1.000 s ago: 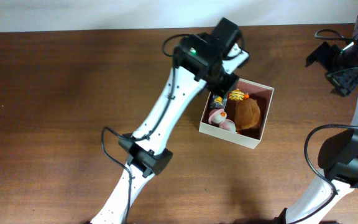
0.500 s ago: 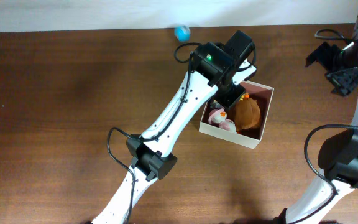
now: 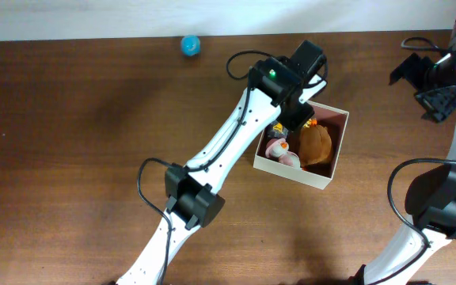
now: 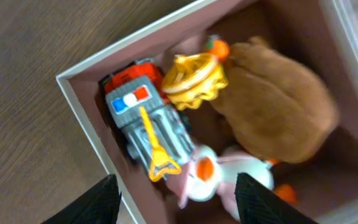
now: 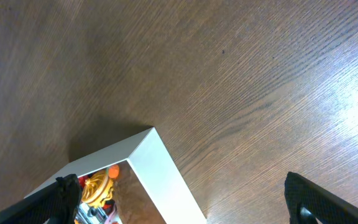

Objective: Pack container

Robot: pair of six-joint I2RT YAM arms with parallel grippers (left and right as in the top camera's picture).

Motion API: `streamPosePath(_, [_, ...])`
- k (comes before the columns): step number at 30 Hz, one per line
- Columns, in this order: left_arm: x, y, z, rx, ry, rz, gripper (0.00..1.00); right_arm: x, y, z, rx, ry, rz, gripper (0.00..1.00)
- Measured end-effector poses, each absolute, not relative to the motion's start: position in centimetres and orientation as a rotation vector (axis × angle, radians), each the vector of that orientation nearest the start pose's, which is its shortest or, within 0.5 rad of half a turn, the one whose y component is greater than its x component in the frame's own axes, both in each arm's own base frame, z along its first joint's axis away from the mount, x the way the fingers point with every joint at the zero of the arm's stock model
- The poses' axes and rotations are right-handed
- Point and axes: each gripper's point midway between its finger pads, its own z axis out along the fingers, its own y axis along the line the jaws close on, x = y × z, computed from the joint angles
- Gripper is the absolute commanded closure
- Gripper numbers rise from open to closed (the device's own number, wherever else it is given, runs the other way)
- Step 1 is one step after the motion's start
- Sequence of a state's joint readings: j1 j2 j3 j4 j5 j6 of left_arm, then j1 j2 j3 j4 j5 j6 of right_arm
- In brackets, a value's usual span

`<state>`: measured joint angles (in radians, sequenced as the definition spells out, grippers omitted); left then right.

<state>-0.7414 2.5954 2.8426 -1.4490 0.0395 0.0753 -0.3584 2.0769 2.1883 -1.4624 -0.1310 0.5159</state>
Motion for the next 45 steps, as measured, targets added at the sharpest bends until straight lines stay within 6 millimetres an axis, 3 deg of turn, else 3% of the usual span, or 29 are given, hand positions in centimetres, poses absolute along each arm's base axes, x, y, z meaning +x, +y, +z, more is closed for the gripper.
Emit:
streamPosePath(5, [42.5,-37.1,11.8,1.081,2.577,-0.145,0.38,41.8,-13.3,19.3,1.219,2.659,0.217,0.01])
streamPosePath(17, [44.4,-36.9,12.3,1.057,2.518,-0.112,0.37,41.8,-13.3,19.3,1.219,2.659,0.217,0.01])
streamPosePath(22, [46.5,-35.8,12.7,0.970,2.502,-0.091,0.34,41.8,-13.3,19.3,1.219,2.659,0.217,0.01])
streamPosePath(27, [50.3,-30.4,12.8,0.764,2.565,-0.058,0.27,41.8,-13.3,19.3,1.220,2.659,0.217,0.01])
streamPosePath(34, [56.5,-18.3,13.1,0.364,2.620,-0.012,0.19,41.8,-13.3,19.3,1.220,2.659,0.217,0.01])
streamPosePath(40, [59.3,-9.0,13.5,0.131,2.613,0.044,0.18,41.8,-13.3,19.3,1.219,2.659,0.217,0.01])
streamPosePath(45, [61.0,-4.5,14.1,0.025,2.565,0.056,0.18,41.8,-13.3,19.3,1.220,2.658,0.217,0.01])
